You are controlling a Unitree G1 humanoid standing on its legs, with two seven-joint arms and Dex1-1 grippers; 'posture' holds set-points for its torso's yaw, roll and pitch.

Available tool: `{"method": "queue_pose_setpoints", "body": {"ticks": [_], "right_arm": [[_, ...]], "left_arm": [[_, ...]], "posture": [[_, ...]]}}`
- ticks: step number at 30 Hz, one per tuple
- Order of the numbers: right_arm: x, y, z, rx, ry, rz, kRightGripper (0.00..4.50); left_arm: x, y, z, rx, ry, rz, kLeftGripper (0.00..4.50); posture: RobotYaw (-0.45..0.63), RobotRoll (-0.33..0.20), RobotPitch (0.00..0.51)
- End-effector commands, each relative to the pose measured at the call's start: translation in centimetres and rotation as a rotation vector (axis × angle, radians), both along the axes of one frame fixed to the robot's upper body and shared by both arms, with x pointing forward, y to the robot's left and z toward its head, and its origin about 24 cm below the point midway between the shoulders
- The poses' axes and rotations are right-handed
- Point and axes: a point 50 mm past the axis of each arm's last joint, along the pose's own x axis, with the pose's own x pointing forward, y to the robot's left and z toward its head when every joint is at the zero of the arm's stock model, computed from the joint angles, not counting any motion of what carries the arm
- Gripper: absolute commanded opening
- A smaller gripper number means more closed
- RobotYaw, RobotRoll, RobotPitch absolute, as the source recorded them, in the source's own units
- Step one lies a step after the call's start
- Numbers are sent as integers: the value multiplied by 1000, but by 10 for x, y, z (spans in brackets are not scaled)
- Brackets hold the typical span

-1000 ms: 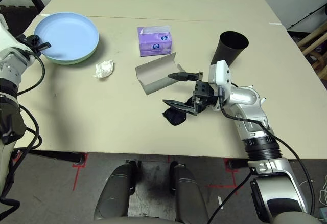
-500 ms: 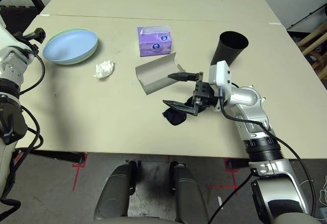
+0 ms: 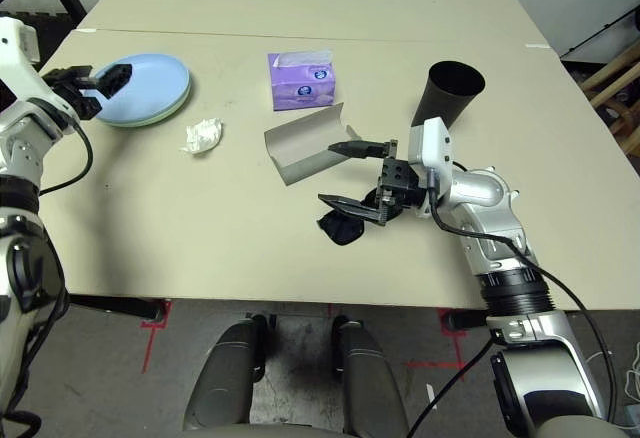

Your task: Organize and tidy the items on the table.

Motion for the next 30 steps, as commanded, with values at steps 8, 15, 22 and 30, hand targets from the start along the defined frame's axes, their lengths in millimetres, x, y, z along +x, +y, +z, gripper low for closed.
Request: {"method": "queue_pose_setpoints", "body": {"ticks": [8,15,22,30], "right_arm": [[4,-15,-5,77,49,-146,4500],[1,-20,-13,96,120,-228,4500],[2,-27,-11,96,155,-303,4500],[-1,-21,-6,118,146,-290,4500]], "left_arm": [[-17,-11,-6,121,-11,-200,4480],[-17,-12,-13,143,2,-213,4480],[-21,-20,-20,215,33,-359,4480],[-29,-32,-33,246,105,-520,4480]], "posture": [[169,0,200],[166,0,201],[159,0,199],[154,0,197]]}}
